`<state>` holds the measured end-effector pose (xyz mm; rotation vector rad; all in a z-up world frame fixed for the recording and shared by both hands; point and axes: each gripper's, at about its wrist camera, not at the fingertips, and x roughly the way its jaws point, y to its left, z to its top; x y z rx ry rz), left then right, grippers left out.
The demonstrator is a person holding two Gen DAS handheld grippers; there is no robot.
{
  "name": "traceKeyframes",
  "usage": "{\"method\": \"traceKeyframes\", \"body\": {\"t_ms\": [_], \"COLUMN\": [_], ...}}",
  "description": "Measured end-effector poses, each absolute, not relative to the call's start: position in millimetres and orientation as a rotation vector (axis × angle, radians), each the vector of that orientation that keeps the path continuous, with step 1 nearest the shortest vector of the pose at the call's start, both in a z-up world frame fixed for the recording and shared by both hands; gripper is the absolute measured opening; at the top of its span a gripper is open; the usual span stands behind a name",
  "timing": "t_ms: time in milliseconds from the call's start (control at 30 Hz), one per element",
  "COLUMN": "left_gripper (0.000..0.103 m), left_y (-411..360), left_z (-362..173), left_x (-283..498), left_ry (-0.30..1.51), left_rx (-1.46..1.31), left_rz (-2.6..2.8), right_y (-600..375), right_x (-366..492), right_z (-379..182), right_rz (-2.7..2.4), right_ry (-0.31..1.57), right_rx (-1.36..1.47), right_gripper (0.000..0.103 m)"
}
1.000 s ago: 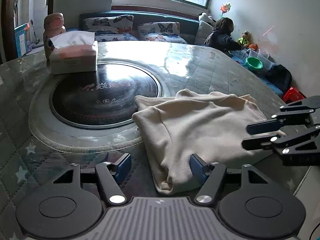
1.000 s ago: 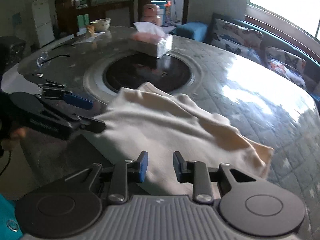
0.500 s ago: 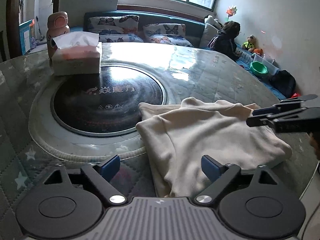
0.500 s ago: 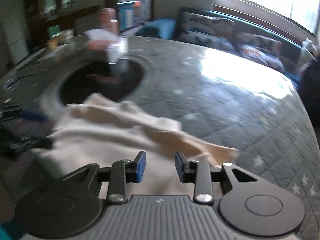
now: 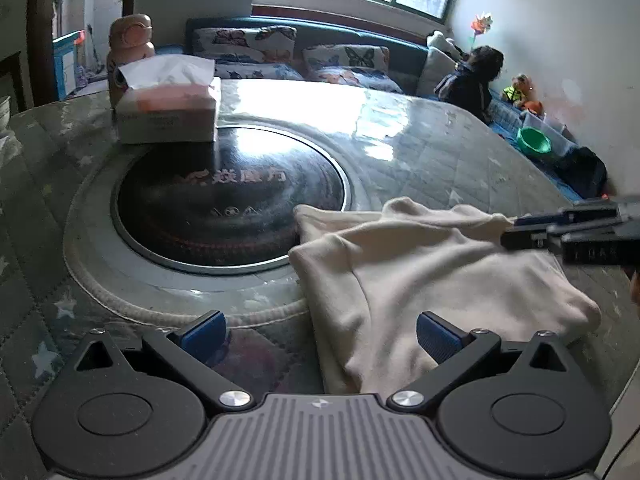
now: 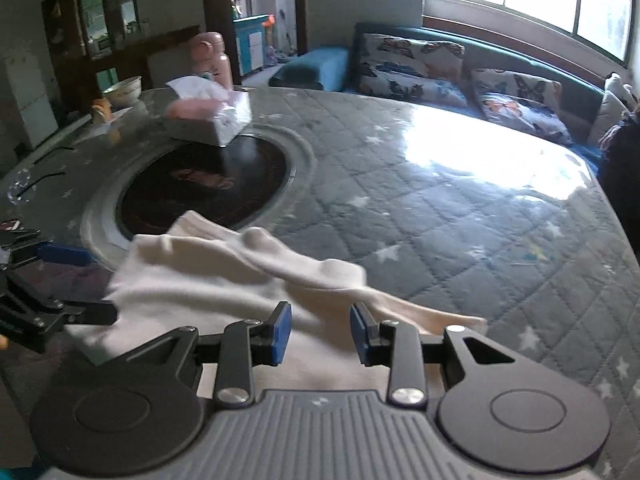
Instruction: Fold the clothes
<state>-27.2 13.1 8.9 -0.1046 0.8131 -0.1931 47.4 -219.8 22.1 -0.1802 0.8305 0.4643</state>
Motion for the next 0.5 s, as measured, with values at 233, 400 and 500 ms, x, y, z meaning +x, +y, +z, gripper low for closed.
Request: {"method": "traceKeyframes", "body": {"t_ms": [233, 400, 500], "left_gripper": [0.103, 0.103, 0.103], "left_y": [26.9, 38.3, 43.2], "left_z": [12.1, 12.3, 12.6], "left_x": [-24.0, -20.5, -19.5], "left_ry": [0.81, 0.839, 0.853], "left_rx": [-0.139, -0.163, -0.185], "left_rz": [-0.142, -0.098, -0.089], "right_y": [-178.8, -142.5, -117.3], "right_x": [19.3, -4.8, -20.5], "right_z": [26.9, 29.3, 28.2], "right_rz": [0.585, 0.709, 0.778], "right_ry": [0.821, 0.825, 0.815], "right_rx": [-0.279, -0.363, -0.429], "right_gripper": [0.033, 0.038, 0.039]}}
